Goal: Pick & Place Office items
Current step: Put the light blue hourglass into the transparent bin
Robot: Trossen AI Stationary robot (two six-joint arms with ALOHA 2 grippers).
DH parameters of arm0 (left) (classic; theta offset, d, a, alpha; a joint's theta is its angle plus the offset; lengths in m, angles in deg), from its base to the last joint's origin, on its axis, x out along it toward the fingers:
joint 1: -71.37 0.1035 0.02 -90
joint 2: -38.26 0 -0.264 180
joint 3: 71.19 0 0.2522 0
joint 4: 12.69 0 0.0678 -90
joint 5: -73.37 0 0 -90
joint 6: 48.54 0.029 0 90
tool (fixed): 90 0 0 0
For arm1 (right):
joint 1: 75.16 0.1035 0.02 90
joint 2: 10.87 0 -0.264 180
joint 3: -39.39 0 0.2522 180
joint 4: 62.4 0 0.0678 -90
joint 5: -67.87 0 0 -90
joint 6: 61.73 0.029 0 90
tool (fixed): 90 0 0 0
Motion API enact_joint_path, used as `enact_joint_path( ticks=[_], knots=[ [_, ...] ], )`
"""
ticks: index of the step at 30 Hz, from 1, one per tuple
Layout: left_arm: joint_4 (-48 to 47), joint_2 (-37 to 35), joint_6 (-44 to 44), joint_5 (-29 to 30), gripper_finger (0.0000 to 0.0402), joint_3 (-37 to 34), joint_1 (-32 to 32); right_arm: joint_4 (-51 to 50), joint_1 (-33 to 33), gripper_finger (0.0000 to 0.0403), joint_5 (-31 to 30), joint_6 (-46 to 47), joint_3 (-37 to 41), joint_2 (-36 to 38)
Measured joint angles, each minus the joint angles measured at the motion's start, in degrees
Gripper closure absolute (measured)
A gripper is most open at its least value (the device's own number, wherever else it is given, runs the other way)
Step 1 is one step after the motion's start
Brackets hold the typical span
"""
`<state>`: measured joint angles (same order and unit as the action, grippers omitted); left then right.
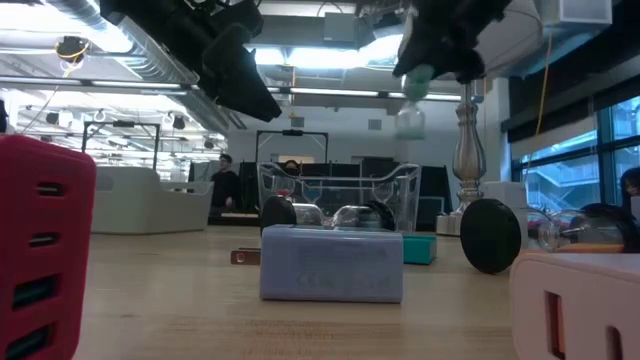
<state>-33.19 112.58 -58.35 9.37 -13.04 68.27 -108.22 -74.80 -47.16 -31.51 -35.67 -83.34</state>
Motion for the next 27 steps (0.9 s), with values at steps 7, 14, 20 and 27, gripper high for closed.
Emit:
enact_joint_path(
  ticks=[7,14,20,27],
  knots=[
    [0.02,0.00,-0.20,0.00,0.0146,0.00,0.00,5.76,-6.36,0.0193,2.36,-5.56,0.00,-5.72],
    [-0.02,0.00,-0.46,-0.04,0.0146,0.00,-0.02,8.35,-10.87,0.0201,5.97,-7.08,0.00,-10.72],
    [-1.04,0.00,-0.46,0.00,0.0146,0.00,0.00,9.07,-12.08,0.0193,6.54,-7.09,0.00,-14.95],
    [-1.22,0.00,-0.46,-0.02,0.0146,0.00,-0.02,10.42,-12.56,0.0200,6.62,-7.11,0.00,-18.65]
  ],
)
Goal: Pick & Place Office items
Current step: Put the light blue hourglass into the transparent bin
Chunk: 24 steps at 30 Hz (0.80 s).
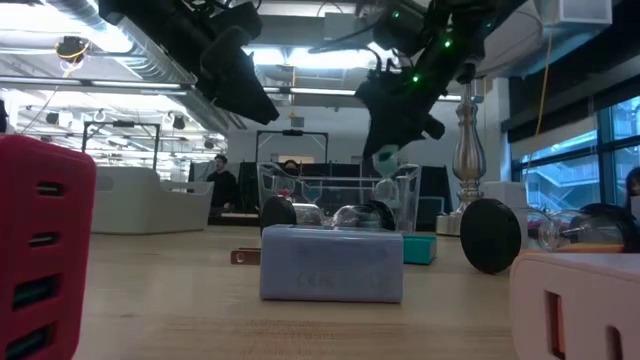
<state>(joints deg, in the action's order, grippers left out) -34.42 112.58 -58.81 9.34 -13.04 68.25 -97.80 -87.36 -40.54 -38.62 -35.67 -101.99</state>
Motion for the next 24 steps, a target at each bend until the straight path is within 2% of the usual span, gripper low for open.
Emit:
enact_joint_path(
  ticks=[11,24],
  knots=[
    [-0.18,0.00,0.02,-0.04,0.0146,0.00,0.00,1.23,-0.09,0.0197,-2.15,0.05,0.04,-4.96],
    [-1.29,0.00,0.00,-0.02,0.0146,0.00,0.01,3.21,-0.07,0.0190,-2.33,0.20,0.04,-5.07]
  ],
)
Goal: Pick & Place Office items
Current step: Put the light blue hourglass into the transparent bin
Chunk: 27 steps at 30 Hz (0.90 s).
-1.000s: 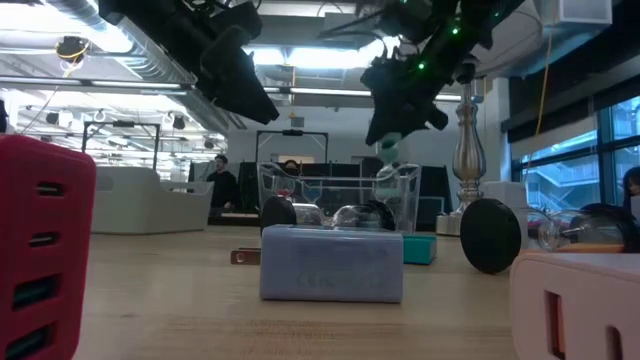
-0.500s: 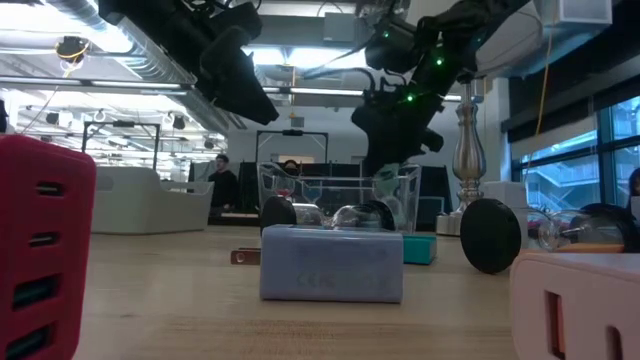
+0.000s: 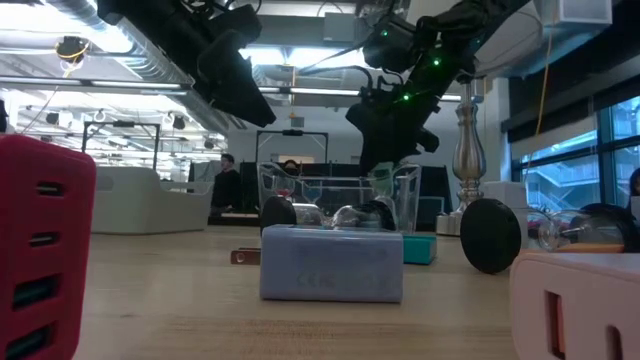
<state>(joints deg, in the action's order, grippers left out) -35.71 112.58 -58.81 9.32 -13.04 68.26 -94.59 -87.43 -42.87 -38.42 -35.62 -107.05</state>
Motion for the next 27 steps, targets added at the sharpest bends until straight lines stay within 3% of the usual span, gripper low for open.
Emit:
enact_joint_path(
  ticks=[14,27],
  knots=[
    [-0.02,0.00,0.00,-0.03,0.0146,0.00,0.00,-0.05,-0.01,0.0188,-1.83,-0.22,0.00,0.00],
    [-0.02,0.00,-0.12,-0.07,0.0146,0.00,0.00,-0.07,-0.02,0.0188,2.15,-1.41,0.00,0.00]
  ],
)
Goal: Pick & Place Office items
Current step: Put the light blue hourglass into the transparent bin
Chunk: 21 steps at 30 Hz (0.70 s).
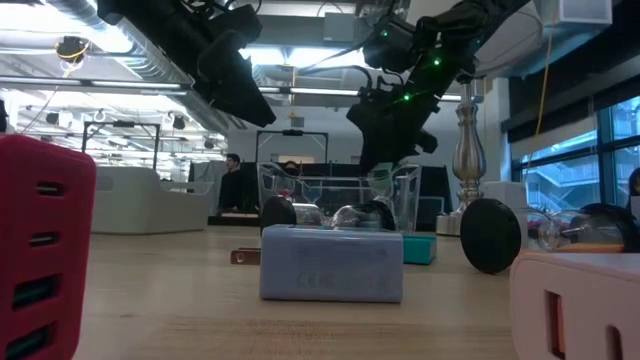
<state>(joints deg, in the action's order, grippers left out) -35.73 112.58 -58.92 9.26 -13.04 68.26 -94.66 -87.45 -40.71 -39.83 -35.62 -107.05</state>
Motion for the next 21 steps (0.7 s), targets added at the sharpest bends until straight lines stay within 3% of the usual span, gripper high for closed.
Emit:
enact_joint_path(
  ticks=[21],
  knots=[
    [0.00,0.00,-0.01,-0.02,0.0146,0.00,-0.23,-0.01,-0.15,0.0194,0.12,0.17,0.00,0.00]
  ],
)
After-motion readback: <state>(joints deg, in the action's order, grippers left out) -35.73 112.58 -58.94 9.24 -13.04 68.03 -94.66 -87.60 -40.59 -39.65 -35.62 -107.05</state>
